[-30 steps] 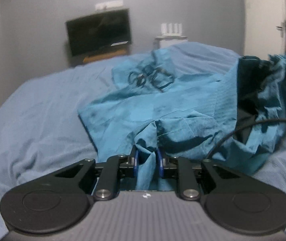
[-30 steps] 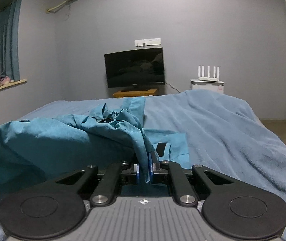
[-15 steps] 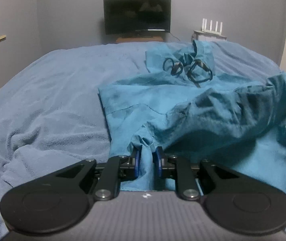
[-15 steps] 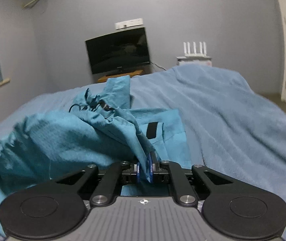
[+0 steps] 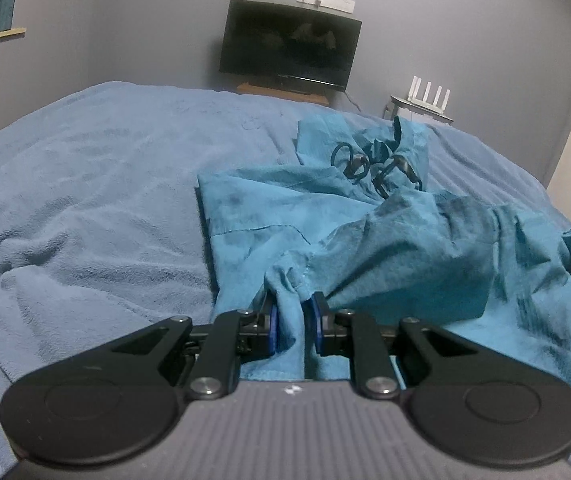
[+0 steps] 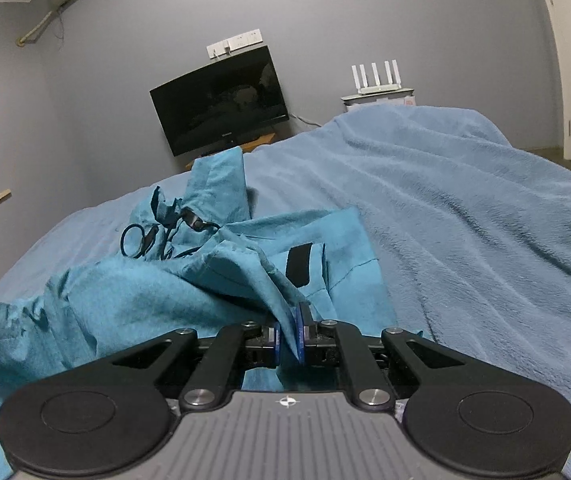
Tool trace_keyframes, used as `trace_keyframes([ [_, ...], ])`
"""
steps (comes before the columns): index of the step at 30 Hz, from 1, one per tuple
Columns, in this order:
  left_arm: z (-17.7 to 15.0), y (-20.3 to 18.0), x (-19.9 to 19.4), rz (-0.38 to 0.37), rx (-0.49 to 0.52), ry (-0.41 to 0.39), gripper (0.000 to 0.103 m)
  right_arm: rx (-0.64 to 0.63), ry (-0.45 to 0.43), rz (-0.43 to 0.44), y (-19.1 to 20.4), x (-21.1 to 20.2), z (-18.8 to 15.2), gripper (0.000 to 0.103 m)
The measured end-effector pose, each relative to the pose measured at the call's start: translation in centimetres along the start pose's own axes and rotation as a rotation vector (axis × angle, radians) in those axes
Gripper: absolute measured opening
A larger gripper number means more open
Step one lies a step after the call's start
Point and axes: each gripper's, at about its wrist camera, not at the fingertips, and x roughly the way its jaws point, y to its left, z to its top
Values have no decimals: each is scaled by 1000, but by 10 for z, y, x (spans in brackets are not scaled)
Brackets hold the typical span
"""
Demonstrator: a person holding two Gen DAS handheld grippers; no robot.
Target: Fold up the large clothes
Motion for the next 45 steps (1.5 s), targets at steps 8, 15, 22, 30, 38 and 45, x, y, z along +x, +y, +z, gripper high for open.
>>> trace_keyframes([
  [8,21,2,19,-2,10,-52,11,84,-28,19,-12,29,9,6],
  [15,63,3,54,40,13,-70,2,90,-75,20,-17,64,24,4],
  [22,105,-18,110,44,61,-31,0,156,-154,22,-33,94,48,3],
  [30,131,-8,150,183,0,-95,0,167,-266,28,-42,124,73,3],
  [38,108,-6,188,278,91,-16,4,56,-162,-91,-30,170,64,32],
  [45,96,-46,127,155,3,-216,84,-62,-257,-107,-11,157,73,62],
])
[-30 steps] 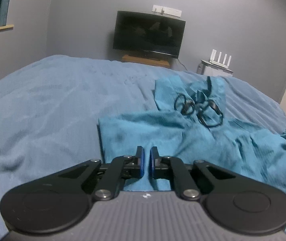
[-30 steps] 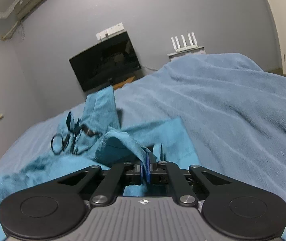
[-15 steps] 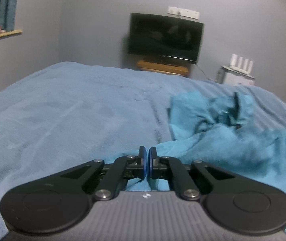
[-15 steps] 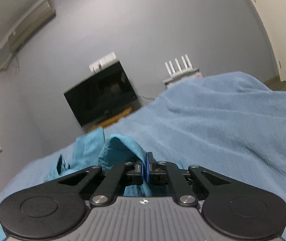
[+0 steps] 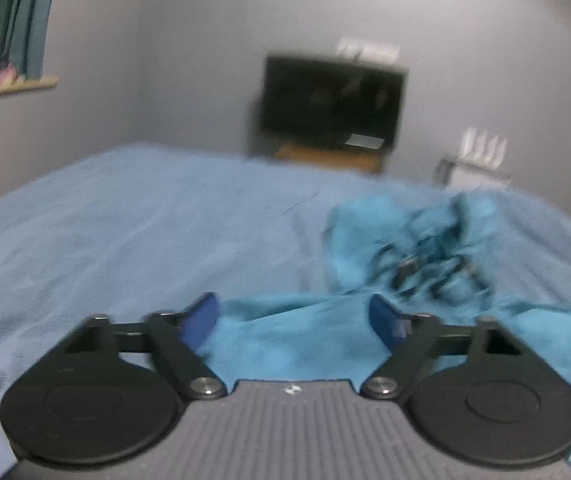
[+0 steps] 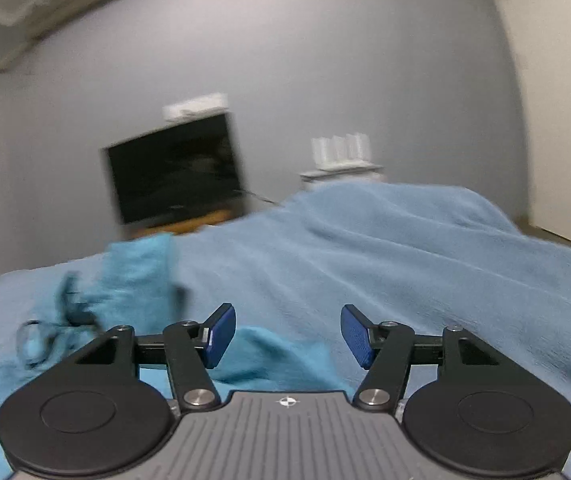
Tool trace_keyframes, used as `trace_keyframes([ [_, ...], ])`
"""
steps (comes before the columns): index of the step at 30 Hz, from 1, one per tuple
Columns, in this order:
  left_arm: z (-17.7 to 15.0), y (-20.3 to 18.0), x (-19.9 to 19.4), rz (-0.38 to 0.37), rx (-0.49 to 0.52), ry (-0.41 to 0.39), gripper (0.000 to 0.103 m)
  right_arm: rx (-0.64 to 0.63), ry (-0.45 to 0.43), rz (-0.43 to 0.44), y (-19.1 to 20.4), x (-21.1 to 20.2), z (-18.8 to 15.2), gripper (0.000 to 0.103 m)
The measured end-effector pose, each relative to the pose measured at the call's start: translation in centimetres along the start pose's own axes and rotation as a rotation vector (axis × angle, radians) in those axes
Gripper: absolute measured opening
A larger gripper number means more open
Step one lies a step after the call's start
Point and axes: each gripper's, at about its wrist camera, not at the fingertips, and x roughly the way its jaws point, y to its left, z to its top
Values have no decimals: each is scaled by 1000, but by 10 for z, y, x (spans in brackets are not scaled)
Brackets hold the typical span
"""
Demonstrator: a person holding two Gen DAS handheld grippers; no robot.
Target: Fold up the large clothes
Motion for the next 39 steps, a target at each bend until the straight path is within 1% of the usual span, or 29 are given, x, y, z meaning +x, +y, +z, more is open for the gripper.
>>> trace_keyframes([
  [1,-6,-10,-1,-37,22,21,84,-15,18,65,7,0,1,61],
  [2,-12,-20,1,-64,45,64,84,-38,47,123,15,2,0,60],
  [3,-20,-28,7,-82,67,113,84,-74,85,163,24,4,-2,60],
  [4,-27,-33,12,-86,83,156,84,-125,144,185,34,10,-6,60],
  [5,-37,-36,18,-70,92,202,84,-185,216,177,45,18,-12,60],
  [6,-44,-37,23,-44,96,240,84,-230,256,129,51,24,-21,60],
  [7,-51,-36,27,-24,102,287,84,-256,283,71,53,31,-29,63],
  [8,-57,-32,29,-21,107,325,84,-266,313,26,50,38,-36,70],
  [9,-62,-29,29,-17,118,339,84,-255,333,-3,43,44,-41,75],
  [10,-66,-26,26,-9,143,344,84,-238,337,-35,36,46,-45,77],
  [12,-71,-26,16,20,210,335,84,-187,320,-49,24,48,-45,78],
  [14,-74,-24,4,51,255,336,84,-153,257,-56,21,43,-45,69],
  [15,-76,-22,-1,65,262,337,84,-137,221,-58,16,39,-44,69],
  [16,-78,-20,-6,66,258,343,84,-117,193,-40,14,33,-45,69],
  [17,-80,-16,-13,74,246,349,85,-82,170,-4,6,21,-44,71],
  [18,-82,-12,-19,79,235,355,85,-55,166,10,3,15,-43,73],
  [19,-83,-8,-22,77,224,360,85,-29,177,3,-2,9,-42,74],
  [21,-86,0,-32,80,212,369,85,-9,205,-40,-9,-2,-40,74],
  [25,-90,13,-56,92,171,377,85,-8,271,-101,-23,-22,-44,73],
  [26,-90,13,-57,93,166,379,85,-17,277,-140,-27,-28,-46,71],
  [27,-91,15,-62,95,158,379,85,-19,284,-199,-32,-35,-47,71],
  [28,-91,18,-68,94,149,378,85,-6,287,-244,-39,-43,-48,71],
  [29,-91,22,-74,90,131,372,85,37,290,-281,-49,-53,-47,71],
  [30,-90,27,-81,82,105,366,85,95,287,-289,-58,-62,-46,71],
  [31,-89,33,-88,70,70,361,85,183,281,-279,-68,-73,-43,71],
  [34,-84,50,-111,45,-23,341,85,370,258,-229,-88,-103,-36,72],
  [36,-82,58,-124,54,-68,321,85,404,248,-224,-95,-124,-33,74],
  [39,-79,70,-143,77,-132,294,85,423,238,-229,-104,-151,-29,78],
])
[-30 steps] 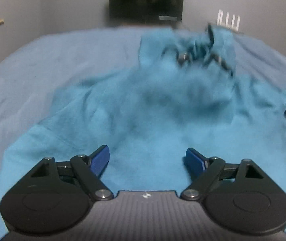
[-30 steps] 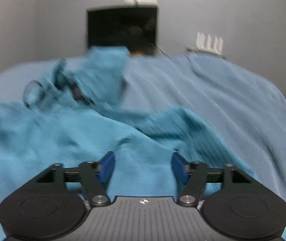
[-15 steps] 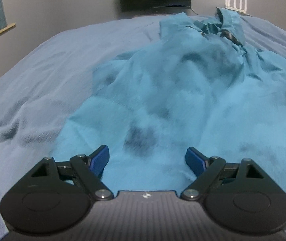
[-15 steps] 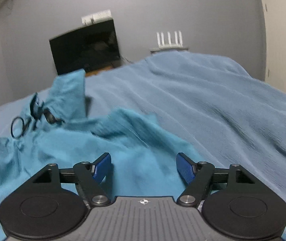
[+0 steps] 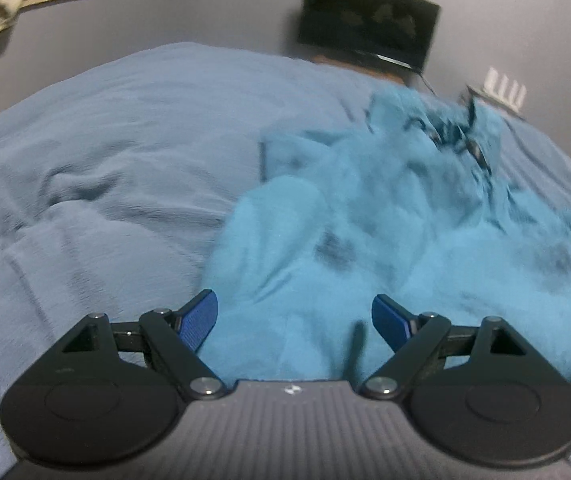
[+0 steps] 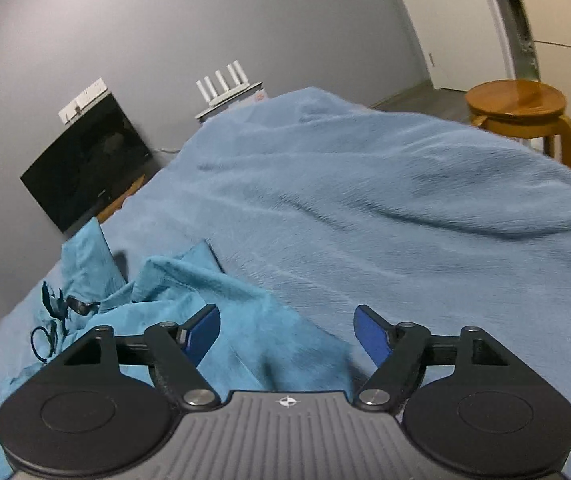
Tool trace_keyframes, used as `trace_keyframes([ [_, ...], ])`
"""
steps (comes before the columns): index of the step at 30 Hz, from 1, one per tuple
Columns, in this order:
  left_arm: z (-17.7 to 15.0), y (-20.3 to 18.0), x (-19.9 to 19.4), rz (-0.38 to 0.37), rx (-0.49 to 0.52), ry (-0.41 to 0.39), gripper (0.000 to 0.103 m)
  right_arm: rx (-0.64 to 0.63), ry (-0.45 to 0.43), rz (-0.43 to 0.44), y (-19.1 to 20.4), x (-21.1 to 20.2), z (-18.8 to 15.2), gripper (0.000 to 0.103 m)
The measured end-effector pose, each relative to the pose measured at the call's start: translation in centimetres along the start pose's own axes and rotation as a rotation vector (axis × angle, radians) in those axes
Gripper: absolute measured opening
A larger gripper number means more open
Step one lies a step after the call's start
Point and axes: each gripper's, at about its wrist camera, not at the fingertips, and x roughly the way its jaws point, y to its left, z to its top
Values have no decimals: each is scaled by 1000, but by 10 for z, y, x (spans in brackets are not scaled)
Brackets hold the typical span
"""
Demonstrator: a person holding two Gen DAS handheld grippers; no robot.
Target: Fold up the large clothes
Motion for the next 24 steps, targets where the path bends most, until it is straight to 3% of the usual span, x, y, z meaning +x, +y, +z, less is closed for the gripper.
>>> trace_keyframes([
  [4,-1,25,-13,11,-132,16,85,61,38,15,-28,-31,3,85],
  [9,-9,53,-1,-137,-319,180,85,118,135,36,-40,-40,-13,86],
  [12,-14,54,10,-180,-349,252,85,179,219,62,-41,-25,-30,86],
  [16,-16,49,19,-183,-346,250,85,216,287,55,-36,-3,-48,86],
  [24,-10,50,22,-232,-397,122,82,303,279,123,-34,19,-58,77],
])
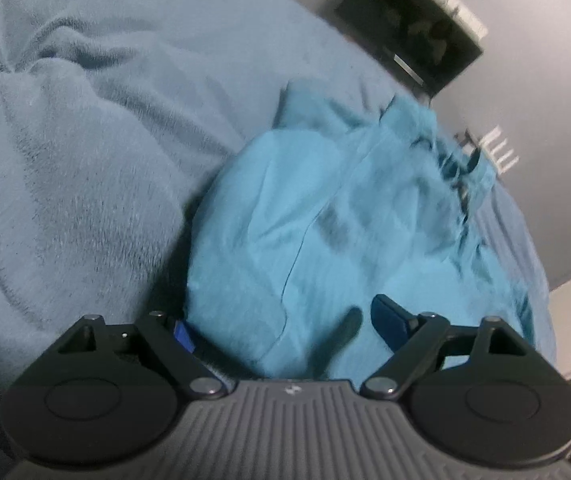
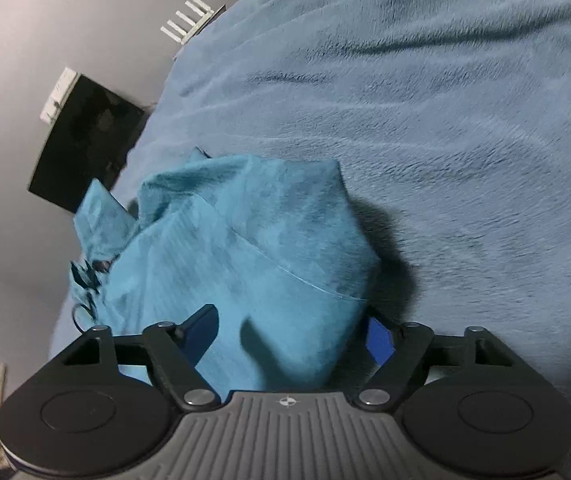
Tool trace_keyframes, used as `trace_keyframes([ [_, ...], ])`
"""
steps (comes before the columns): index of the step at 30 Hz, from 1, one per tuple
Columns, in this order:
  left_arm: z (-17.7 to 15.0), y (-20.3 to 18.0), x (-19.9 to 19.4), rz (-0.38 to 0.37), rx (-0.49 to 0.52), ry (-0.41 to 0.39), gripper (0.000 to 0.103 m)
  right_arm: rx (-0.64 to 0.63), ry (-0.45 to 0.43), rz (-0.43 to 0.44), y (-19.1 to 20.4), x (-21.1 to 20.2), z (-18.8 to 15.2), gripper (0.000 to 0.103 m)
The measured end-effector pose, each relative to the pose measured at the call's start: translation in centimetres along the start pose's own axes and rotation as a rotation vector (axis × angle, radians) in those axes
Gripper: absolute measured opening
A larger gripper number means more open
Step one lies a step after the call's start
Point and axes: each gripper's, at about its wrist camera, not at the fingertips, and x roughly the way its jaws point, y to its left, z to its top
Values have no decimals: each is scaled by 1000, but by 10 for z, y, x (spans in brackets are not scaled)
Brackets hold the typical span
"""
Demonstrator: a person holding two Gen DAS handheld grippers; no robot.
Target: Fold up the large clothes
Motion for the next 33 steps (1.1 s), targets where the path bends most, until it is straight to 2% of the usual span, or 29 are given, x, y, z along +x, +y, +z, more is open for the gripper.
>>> trace_keyframes([
  [3,4,3,2,-24,-29,-5,73,33,-27,16,-3,9,2,72],
  [4,5,6,7,-1,-40,20,56,36,-30,17,-3,13,2,67],
  [5,6,9,10,29,-54,38,37,32,-30,14,-3,18,2,57],
  [7,7,16,11,33,-100,41,26,3,-41,8,-1,21,2,44],
  [8,7,17,9,28,-110,35,20,-8,-56,12,1,21,1,29],
  [10,8,13,4,26,-92,10,15,-36,-96,25,6,9,-2,23],
  [14,8,-6,-18,44,1,-76,11,-85,-138,79,19,-23,-4,12],
  [17,10,-11,-36,47,25,-134,10,-87,-122,119,22,-48,-5,11],
  [20,11,-7,-56,41,19,-155,10,-120,-101,113,26,-70,-12,11],
  [24,7,3,-81,36,2,-145,10,-178,-66,101,30,-98,-21,11],
  [27,7,5,-94,46,39,-111,10,-219,-51,84,35,-113,-23,12],
  [30,6,4,-97,69,80,-66,13,-169,-55,27,32,-112,-19,24],
  [31,5,4,-95,86,82,-57,18,-149,-62,4,30,-111,-17,33],
  [32,6,5,-95,105,76,-54,24,-125,-79,-27,28,-111,-15,48],
  [33,8,7,-94,132,65,-67,30,-115,-107,-49,27,-112,-15,56],
])
